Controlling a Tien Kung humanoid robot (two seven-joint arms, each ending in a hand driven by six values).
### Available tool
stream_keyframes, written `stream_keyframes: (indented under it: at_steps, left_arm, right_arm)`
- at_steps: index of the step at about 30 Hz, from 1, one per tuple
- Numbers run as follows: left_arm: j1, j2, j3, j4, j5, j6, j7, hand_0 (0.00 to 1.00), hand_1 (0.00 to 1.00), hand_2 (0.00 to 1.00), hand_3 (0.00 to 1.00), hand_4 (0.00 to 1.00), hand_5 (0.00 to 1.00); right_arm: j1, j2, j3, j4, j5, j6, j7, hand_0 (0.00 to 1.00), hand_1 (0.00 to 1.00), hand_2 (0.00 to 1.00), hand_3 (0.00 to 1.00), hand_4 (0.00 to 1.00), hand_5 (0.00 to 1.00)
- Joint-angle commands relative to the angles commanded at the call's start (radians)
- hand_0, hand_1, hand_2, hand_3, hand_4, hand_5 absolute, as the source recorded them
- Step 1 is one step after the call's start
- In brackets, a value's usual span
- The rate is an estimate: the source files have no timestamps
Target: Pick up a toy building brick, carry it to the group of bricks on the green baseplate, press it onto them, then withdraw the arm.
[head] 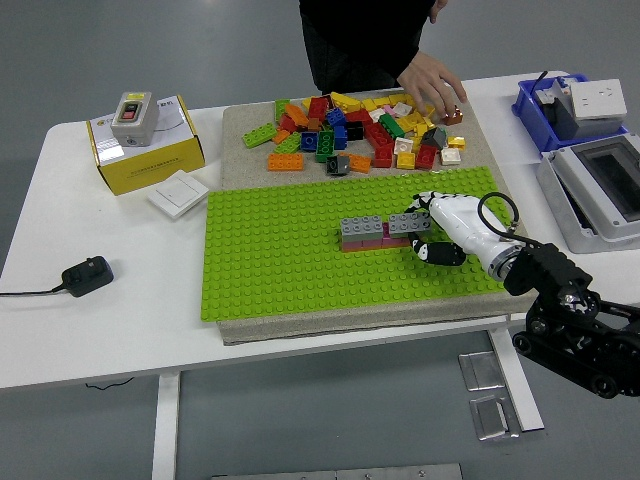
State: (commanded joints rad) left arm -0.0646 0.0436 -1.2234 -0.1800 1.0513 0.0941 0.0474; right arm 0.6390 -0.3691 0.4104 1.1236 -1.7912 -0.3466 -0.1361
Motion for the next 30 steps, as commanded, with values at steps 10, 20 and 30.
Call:
stream_keyframes:
  at_steps: [10,20,30]
  left_arm:
    - [0.000,0.000,0.001,0.000,-0.002,0.000,-0.001,0.663,0.662,0.593,0.609,0.220,0.675]
    - [0.001,-0.001,0.001,0.000,-0.002,0.000,-0.001,0.663,0.662,0.592,0.609,0.217,0.676]
    - [0.001,-0.001,0.001,0.000,0.000,0.000,0.000,0.663,0.662,0.592,0.607,0.212,0.675]
  right_arm:
    - [0.000,0.000,0.008,-0.007,-0.002,-0.004,0.009,0.789,0.808,0.884,0.595,0.474,0.362]
    - [0.002,-0.011,0.008,0.010,-0.008,-0.004,0.010,0.789,0.809,0.885,0.594,0.473,0.364]
    - [0.011,0.000,-0.005,0.012,-0.005,-0.005,0.015,0.788,0.807,0.879,0.593,0.466,0.364]
